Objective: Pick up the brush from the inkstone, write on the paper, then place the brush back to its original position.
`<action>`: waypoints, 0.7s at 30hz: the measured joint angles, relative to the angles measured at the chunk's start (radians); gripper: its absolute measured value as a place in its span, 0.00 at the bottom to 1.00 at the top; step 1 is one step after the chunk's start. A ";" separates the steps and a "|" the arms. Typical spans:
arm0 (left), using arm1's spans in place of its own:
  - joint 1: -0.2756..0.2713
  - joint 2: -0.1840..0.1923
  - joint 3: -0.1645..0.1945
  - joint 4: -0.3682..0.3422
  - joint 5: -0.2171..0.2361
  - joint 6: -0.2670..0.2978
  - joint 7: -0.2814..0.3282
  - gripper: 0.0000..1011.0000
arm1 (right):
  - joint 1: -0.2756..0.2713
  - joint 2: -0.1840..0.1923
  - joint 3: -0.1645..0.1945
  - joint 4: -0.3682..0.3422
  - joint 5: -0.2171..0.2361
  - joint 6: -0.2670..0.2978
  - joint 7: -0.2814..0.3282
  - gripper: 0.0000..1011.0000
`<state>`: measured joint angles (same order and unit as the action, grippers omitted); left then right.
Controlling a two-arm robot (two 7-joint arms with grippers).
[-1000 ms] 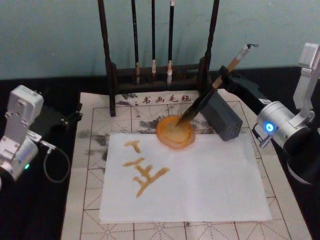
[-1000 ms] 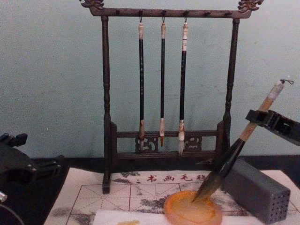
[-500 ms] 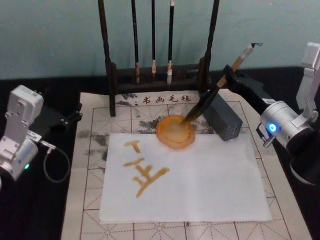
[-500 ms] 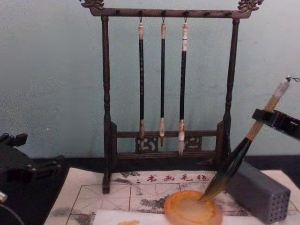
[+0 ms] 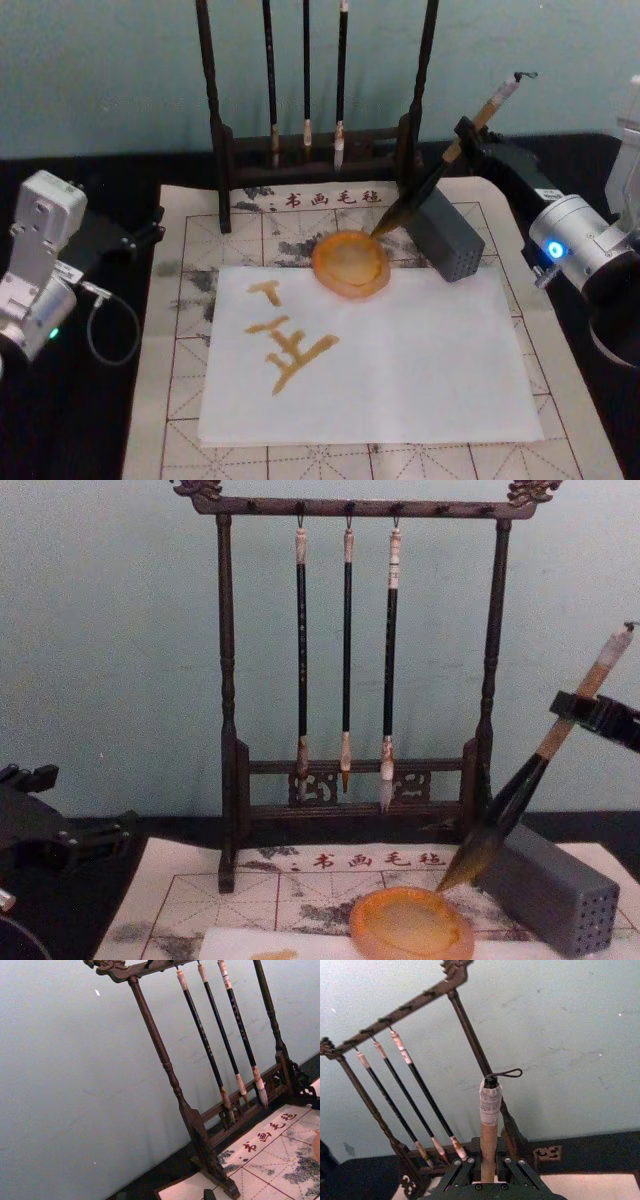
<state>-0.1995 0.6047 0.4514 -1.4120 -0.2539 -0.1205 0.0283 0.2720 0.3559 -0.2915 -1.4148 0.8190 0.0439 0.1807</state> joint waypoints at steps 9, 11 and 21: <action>0.000 0.000 0.000 0.000 0.000 0.000 0.000 0.99 | -0.016 0.002 0.009 -0.047 -0.005 0.020 0.053 0.18; 0.000 0.000 0.000 0.000 0.000 0.000 0.000 0.99 | -0.017 0.005 0.004 -0.051 -0.009 0.021 0.067 0.18; 0.000 0.000 0.000 0.000 0.000 0.000 0.000 0.99 | -0.002 0.021 -0.046 -0.060 -0.030 0.022 0.171 0.18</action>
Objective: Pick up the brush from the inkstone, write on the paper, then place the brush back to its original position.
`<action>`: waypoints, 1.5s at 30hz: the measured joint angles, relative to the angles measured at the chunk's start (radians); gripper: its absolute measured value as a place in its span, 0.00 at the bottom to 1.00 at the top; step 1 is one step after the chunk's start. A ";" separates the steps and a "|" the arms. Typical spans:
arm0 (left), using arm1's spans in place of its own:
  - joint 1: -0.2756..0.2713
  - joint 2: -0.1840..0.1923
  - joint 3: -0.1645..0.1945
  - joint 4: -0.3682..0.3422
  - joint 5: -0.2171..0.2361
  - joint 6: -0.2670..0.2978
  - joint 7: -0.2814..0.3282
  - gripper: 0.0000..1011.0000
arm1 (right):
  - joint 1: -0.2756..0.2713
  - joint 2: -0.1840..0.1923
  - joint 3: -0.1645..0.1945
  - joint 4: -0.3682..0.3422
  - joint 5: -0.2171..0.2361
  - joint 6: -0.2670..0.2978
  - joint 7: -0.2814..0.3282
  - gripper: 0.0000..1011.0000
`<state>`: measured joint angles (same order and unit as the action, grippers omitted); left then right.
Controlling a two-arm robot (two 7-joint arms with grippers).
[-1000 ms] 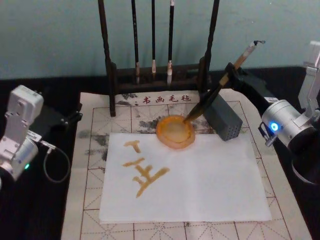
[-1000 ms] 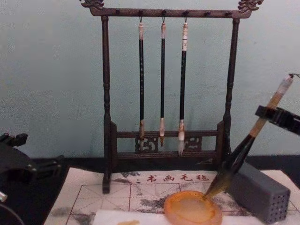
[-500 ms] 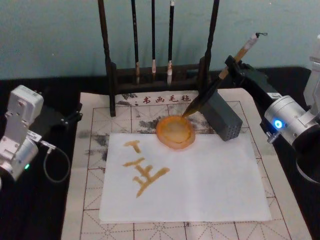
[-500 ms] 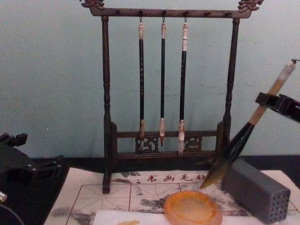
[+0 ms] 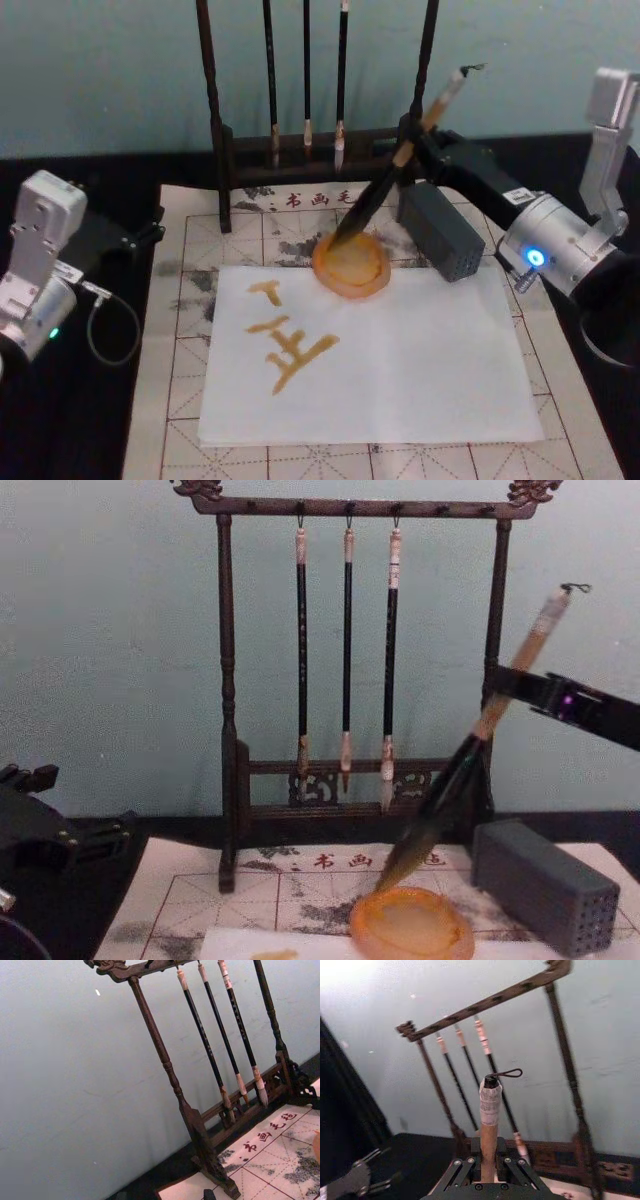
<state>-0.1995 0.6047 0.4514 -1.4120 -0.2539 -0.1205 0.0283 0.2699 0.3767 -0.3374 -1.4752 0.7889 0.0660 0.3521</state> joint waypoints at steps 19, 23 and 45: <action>0.000 0.000 0.000 0.000 0.000 0.000 0.000 0.99 | 0.010 0.005 -0.083 -0.017 -0.011 -0.024 0.099 0.18; 0.000 0.000 0.000 0.000 0.000 0.000 0.000 0.99 | 0.004 0.006 -0.101 -0.015 -0.037 -0.051 0.108 0.18; 0.000 0.000 0.000 0.000 0.000 0.000 0.000 0.99 | 0.005 -0.025 -0.123 0.048 -0.147 -0.123 0.126 0.18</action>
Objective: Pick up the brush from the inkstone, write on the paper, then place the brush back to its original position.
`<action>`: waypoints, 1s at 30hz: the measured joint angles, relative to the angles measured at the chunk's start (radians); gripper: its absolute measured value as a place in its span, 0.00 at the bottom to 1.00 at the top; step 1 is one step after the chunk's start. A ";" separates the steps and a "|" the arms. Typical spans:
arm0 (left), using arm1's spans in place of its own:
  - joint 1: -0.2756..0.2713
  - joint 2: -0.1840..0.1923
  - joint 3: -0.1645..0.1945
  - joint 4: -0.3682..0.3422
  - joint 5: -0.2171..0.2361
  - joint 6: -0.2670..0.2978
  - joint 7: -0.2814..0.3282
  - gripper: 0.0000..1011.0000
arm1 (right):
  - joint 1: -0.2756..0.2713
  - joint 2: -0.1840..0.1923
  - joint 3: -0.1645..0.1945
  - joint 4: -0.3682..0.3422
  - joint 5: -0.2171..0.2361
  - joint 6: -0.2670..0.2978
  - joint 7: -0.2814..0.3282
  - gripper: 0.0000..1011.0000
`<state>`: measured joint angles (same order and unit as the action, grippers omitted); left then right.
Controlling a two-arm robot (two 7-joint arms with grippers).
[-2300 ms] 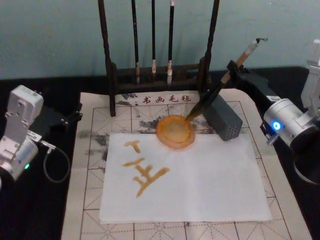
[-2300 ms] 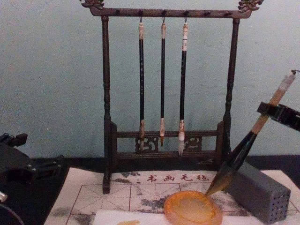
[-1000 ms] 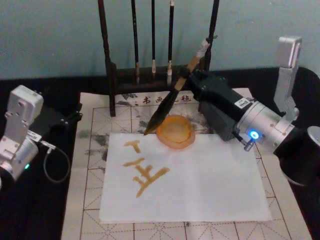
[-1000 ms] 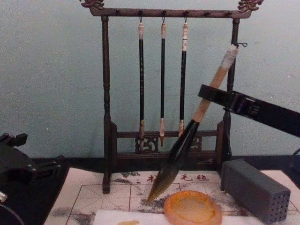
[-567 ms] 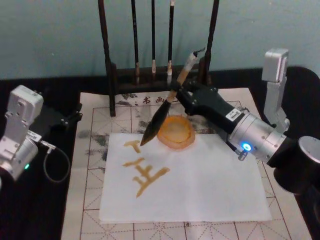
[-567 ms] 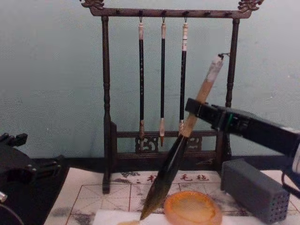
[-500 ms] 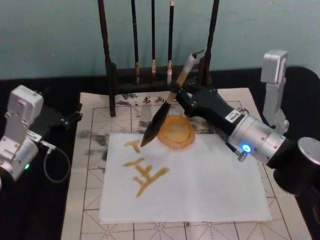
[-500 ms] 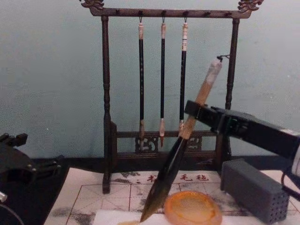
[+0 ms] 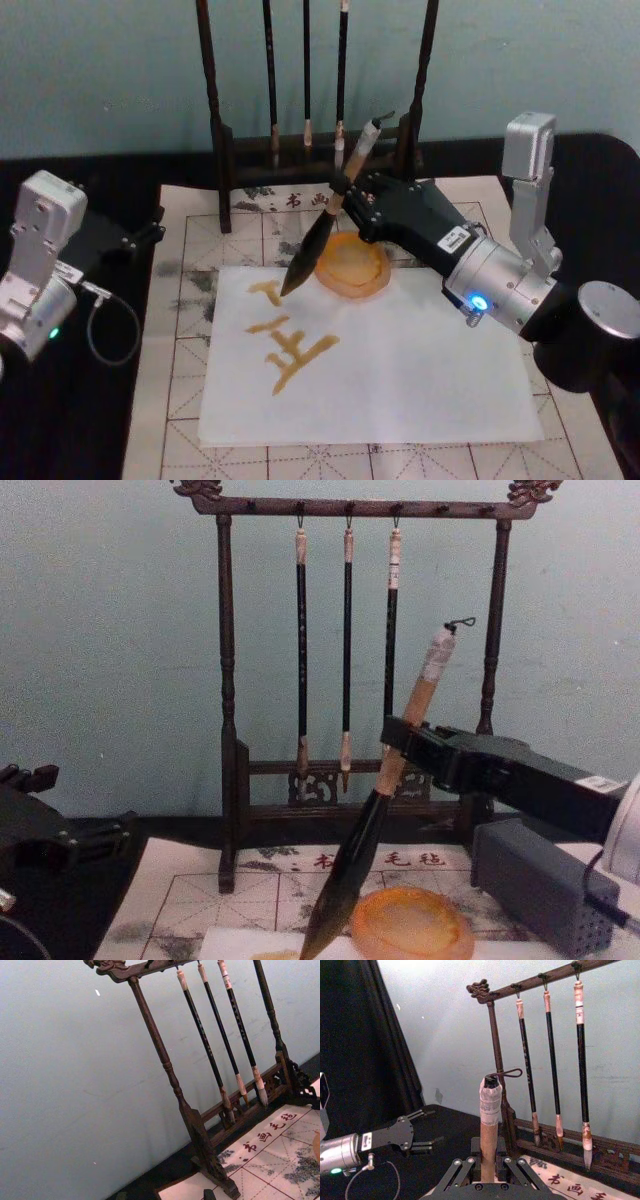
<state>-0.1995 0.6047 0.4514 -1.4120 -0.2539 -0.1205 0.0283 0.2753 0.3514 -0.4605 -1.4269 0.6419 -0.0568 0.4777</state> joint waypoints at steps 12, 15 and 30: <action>0.000 0.000 0.000 0.000 0.000 0.000 0.000 0.99 | 0.012 -0.036 -0.001 0.033 -0.058 -0.027 -0.003 0.18; 0.000 0.000 0.000 0.000 0.000 0.000 0.000 0.99 | 0.013 -0.042 0.001 0.037 -0.063 -0.028 -0.002 0.18; 0.000 0.000 0.000 0.000 0.000 0.000 0.000 0.99 | 0.013 -0.059 0.008 0.048 -0.087 -0.027 0.005 0.18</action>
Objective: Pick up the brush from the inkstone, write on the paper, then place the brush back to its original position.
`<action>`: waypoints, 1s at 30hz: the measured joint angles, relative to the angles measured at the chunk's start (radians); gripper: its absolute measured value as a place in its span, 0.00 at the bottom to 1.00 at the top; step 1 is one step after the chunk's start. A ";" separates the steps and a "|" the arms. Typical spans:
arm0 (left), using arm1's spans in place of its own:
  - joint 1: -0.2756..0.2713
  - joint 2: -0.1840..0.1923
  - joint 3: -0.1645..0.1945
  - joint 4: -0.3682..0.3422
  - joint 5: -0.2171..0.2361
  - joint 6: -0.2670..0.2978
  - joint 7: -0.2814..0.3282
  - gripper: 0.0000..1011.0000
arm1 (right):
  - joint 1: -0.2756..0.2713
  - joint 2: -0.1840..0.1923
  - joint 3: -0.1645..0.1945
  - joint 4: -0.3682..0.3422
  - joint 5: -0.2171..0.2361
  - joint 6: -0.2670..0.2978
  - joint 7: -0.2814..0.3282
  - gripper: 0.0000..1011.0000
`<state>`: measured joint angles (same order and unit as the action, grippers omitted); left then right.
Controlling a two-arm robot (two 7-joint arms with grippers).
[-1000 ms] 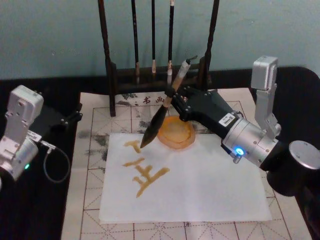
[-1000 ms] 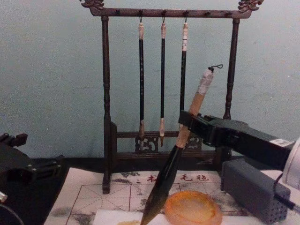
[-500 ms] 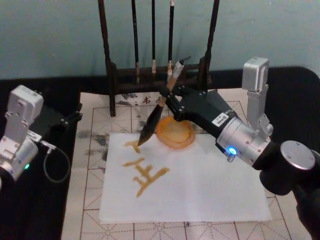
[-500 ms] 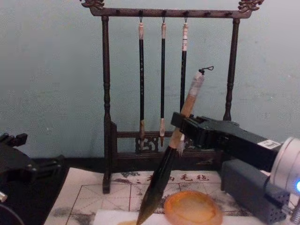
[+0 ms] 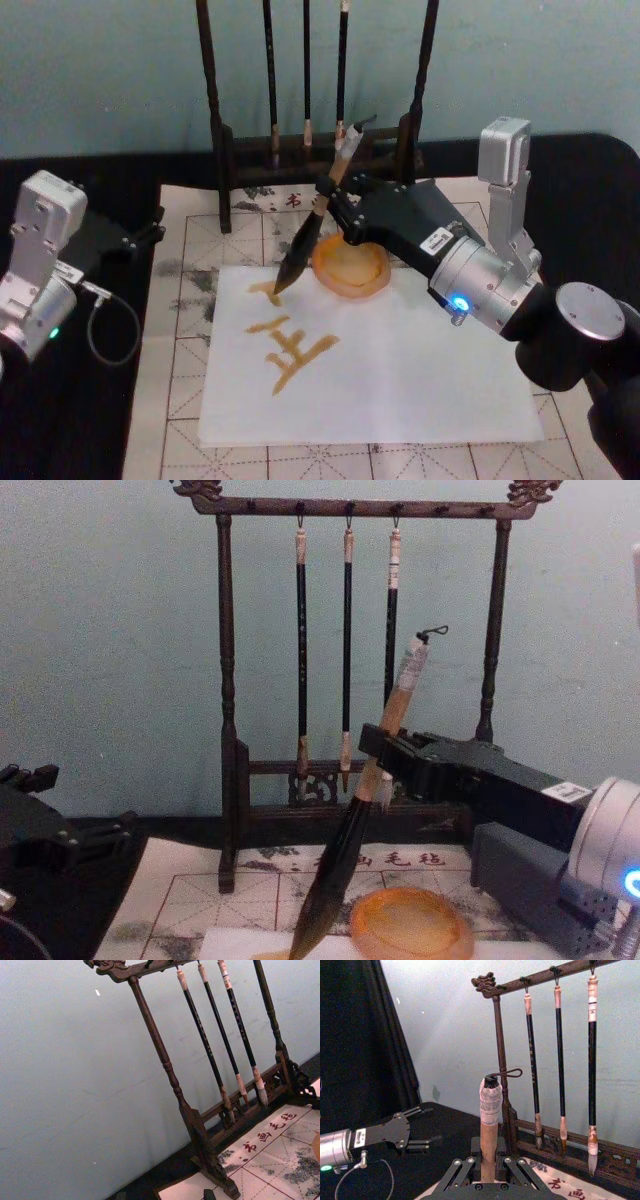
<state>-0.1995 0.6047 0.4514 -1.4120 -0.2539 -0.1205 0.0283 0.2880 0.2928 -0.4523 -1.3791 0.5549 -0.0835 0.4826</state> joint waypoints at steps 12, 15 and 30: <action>0.000 0.000 0.000 0.000 0.000 0.000 0.000 0.99 | -0.002 -0.007 0.002 0.001 -0.014 0.006 0.002 0.18; 0.000 0.000 0.000 0.000 0.000 0.000 0.000 0.99 | -0.002 -0.009 0.002 0.002 -0.016 0.006 0.001 0.18; 0.000 0.000 0.000 0.000 0.000 0.000 0.000 0.99 | 0.002 -0.020 0.002 0.018 -0.032 0.006 -0.004 0.18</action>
<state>-0.1996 0.6047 0.4514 -1.4120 -0.2539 -0.1205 0.0283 0.2900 0.2727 -0.4506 -1.3609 0.5225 -0.0774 0.4789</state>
